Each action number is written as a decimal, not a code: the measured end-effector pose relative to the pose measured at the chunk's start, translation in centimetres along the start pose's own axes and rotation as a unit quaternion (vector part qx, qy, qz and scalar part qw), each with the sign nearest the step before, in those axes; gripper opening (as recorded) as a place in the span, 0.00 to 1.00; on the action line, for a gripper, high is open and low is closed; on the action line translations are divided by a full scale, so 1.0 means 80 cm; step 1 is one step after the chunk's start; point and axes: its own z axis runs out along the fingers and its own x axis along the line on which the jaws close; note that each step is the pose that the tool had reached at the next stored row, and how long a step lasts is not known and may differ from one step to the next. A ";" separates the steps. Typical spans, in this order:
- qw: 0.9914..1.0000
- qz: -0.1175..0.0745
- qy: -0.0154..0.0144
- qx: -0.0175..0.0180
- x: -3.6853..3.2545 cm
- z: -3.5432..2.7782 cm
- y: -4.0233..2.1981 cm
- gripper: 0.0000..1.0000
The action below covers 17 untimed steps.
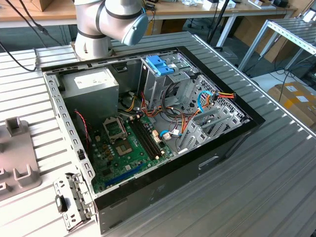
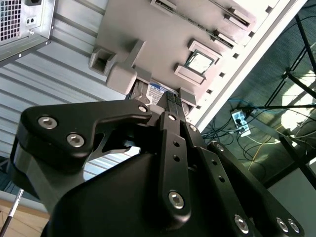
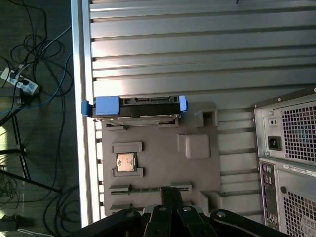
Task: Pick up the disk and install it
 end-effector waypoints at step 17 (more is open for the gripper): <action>1.000 0.000 0.000 0.000 0.0120 -0.0003 -0.0009 0.11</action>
